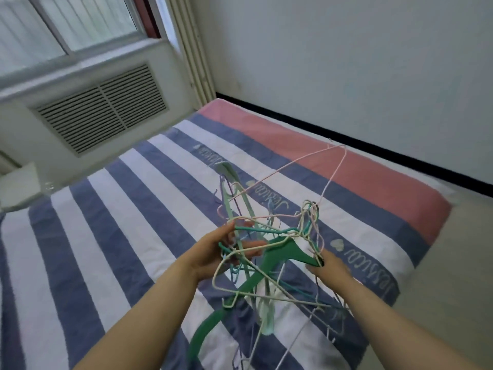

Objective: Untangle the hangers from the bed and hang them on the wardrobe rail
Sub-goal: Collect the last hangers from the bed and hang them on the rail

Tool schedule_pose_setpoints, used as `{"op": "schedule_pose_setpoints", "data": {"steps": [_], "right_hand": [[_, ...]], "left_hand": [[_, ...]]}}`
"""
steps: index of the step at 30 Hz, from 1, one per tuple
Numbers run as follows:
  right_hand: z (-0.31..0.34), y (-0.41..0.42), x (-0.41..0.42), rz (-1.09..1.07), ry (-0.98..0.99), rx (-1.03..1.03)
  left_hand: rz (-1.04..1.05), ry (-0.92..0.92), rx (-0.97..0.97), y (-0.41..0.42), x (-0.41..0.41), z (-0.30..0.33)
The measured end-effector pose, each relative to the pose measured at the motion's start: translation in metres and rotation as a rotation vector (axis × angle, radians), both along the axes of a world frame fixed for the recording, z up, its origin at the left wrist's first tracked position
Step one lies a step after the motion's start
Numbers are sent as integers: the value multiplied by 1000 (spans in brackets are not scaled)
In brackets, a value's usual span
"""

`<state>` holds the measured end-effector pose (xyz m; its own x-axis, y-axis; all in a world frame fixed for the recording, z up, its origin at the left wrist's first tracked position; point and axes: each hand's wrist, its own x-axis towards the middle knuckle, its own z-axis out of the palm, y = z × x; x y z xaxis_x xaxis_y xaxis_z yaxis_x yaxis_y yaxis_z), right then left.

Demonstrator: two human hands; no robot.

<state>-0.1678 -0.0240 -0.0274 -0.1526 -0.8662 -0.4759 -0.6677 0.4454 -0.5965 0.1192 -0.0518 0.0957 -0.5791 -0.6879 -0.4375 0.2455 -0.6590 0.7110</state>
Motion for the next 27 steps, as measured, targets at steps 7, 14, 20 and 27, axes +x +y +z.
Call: {"op": "schedule_pose_setpoints", "data": {"steps": [7, 14, 20, 27], "right_hand": [[46, 13, 25, -120, 81, -122], [91, 18, 32, -172, 154, -237], [111, 16, 39, -146, 288, -209], [119, 9, 36, -87, 328, -226]], "left_hand": [[-171, -36, 6, 32, 2, 20], [145, 65, 40, 48, -14, 19], [142, 147, -53, 59, -21, 30], [365, 121, -179, 72, -30, 16]]}}
